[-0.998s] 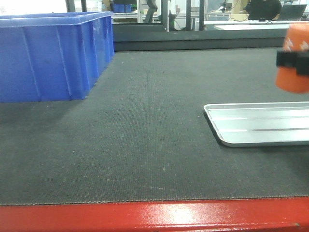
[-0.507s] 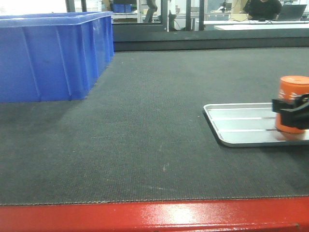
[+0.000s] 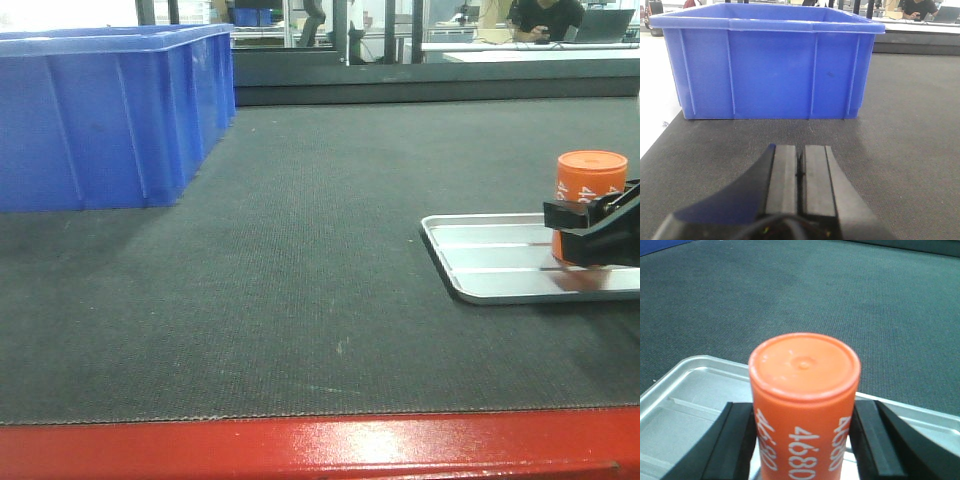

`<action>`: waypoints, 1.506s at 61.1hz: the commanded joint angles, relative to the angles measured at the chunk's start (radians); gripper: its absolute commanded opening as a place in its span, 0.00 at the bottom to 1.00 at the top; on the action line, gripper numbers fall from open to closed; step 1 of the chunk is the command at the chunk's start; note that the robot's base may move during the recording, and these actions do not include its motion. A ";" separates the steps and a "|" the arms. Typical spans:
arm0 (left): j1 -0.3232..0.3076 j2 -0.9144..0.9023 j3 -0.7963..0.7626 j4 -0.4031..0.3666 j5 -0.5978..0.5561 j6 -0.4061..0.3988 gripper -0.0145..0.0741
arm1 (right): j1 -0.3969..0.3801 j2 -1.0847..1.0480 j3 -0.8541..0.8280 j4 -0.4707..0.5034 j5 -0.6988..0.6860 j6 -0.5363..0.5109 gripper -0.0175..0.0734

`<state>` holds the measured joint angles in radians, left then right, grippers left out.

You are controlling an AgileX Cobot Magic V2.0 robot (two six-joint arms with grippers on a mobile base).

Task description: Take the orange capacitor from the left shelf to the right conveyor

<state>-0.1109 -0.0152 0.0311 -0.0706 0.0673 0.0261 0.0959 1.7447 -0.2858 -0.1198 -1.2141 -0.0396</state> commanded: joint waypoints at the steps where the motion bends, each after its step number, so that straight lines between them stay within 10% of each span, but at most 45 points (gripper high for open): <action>1: 0.000 -0.007 -0.004 -0.003 -0.091 -0.002 0.02 | -0.003 -0.016 -0.008 -0.019 -0.067 -0.015 0.64; 10: 0.000 -0.007 -0.004 -0.003 -0.091 -0.002 0.02 | -0.003 -0.018 -0.008 -0.019 -0.066 -0.013 0.89; 41: 0.000 -0.007 -0.004 -0.003 -0.091 -0.002 0.02 | -0.003 -0.361 0.045 -0.052 0.128 0.109 0.88; 70: 0.000 -0.007 -0.004 -0.003 -0.091 -0.002 0.02 | 0.002 -1.060 -0.054 -0.179 0.976 0.400 0.24; 92: 0.000 -0.007 -0.004 -0.003 -0.091 -0.002 0.02 | 0.002 -1.274 -0.140 -0.178 1.237 0.403 0.25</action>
<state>-0.1109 -0.0152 0.0311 -0.0706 0.0673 0.0261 0.0959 0.4820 -0.3836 -0.2925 0.0968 0.3621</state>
